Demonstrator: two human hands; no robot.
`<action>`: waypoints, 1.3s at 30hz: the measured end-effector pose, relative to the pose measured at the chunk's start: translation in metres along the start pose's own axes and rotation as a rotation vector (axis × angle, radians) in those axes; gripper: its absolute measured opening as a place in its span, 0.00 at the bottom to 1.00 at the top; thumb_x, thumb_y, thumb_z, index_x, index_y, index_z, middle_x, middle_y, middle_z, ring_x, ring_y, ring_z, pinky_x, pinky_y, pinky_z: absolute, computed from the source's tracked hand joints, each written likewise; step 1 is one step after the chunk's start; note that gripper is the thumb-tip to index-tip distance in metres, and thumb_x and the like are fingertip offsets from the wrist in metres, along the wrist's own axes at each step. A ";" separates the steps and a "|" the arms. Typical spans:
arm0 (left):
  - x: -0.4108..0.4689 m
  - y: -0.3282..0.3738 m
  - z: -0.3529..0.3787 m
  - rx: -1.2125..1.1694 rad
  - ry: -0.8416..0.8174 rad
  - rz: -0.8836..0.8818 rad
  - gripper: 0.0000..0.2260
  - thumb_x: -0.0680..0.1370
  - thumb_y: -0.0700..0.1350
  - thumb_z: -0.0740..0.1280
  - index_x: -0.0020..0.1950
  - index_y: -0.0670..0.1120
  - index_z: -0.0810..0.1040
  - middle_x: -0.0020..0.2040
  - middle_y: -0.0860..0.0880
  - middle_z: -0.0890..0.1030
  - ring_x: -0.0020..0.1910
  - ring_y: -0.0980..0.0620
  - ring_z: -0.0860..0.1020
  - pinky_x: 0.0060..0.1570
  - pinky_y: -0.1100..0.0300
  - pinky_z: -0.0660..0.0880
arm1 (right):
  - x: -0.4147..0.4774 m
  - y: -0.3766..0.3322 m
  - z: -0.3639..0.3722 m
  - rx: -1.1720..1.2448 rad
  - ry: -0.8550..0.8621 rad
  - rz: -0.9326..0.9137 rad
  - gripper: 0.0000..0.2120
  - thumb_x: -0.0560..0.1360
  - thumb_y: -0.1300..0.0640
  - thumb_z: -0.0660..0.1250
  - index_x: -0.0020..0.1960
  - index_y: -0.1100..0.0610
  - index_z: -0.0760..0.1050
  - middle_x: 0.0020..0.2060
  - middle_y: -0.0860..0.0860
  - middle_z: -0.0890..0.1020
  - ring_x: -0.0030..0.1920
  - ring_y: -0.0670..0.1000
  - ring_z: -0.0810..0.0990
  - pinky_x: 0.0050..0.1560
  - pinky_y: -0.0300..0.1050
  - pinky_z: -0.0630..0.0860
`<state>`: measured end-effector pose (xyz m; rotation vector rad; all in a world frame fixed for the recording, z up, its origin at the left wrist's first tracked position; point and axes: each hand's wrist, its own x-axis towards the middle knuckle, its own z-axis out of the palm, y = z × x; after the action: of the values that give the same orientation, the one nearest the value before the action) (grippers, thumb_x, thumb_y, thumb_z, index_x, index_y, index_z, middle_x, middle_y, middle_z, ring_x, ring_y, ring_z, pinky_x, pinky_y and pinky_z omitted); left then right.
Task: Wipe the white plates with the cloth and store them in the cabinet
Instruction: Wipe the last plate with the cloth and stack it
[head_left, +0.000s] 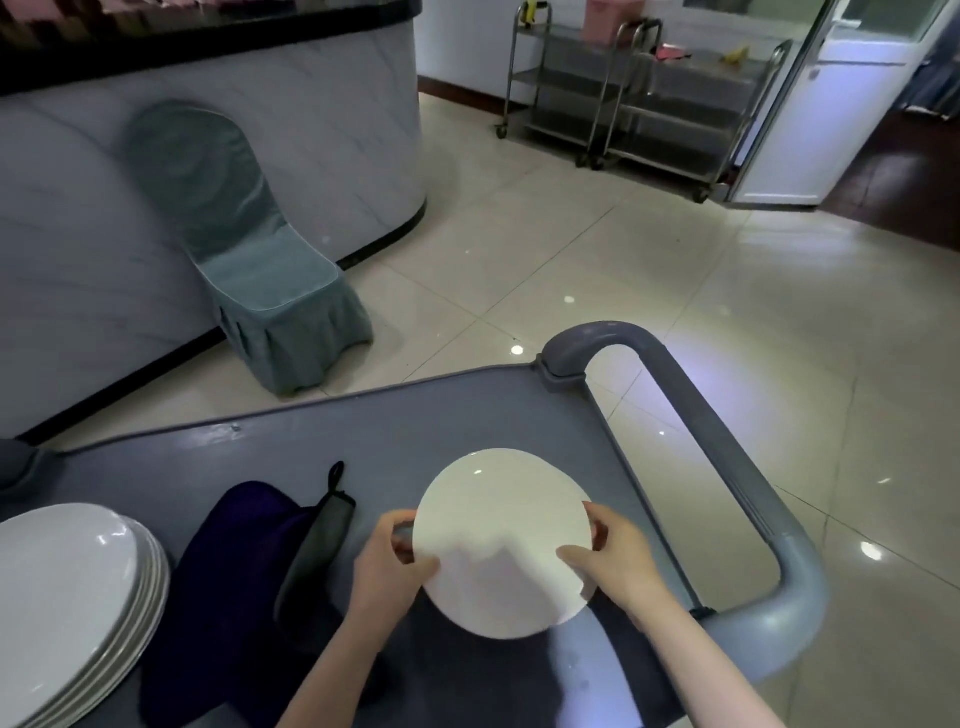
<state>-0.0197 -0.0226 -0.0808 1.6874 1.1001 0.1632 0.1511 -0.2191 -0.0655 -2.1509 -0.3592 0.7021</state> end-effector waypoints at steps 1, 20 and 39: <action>-0.003 0.000 -0.008 -0.032 0.013 -0.007 0.22 0.68 0.35 0.73 0.55 0.55 0.74 0.47 0.48 0.81 0.45 0.53 0.79 0.40 0.62 0.75 | -0.003 -0.006 0.004 0.071 -0.017 -0.006 0.17 0.69 0.68 0.72 0.53 0.52 0.80 0.39 0.55 0.82 0.38 0.52 0.77 0.39 0.41 0.75; 0.027 -0.097 -0.139 0.706 0.044 0.056 0.29 0.83 0.52 0.58 0.81 0.49 0.50 0.81 0.49 0.51 0.79 0.43 0.47 0.76 0.48 0.50 | -0.010 -0.092 0.105 0.675 -0.301 0.195 0.18 0.80 0.65 0.63 0.66 0.50 0.76 0.57 0.53 0.85 0.57 0.58 0.83 0.35 0.45 0.79; 0.082 -0.083 -0.143 0.568 0.182 0.026 0.14 0.79 0.51 0.67 0.62 0.48 0.73 0.59 0.49 0.76 0.57 0.49 0.74 0.55 0.55 0.72 | -0.014 -0.094 0.101 0.604 -0.223 0.234 0.19 0.78 0.63 0.65 0.63 0.45 0.78 0.56 0.50 0.85 0.54 0.55 0.83 0.44 0.47 0.76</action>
<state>-0.1055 0.1359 -0.1198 2.2239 1.3455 0.0181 0.0784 -0.1043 -0.0371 -1.5554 0.0025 1.0370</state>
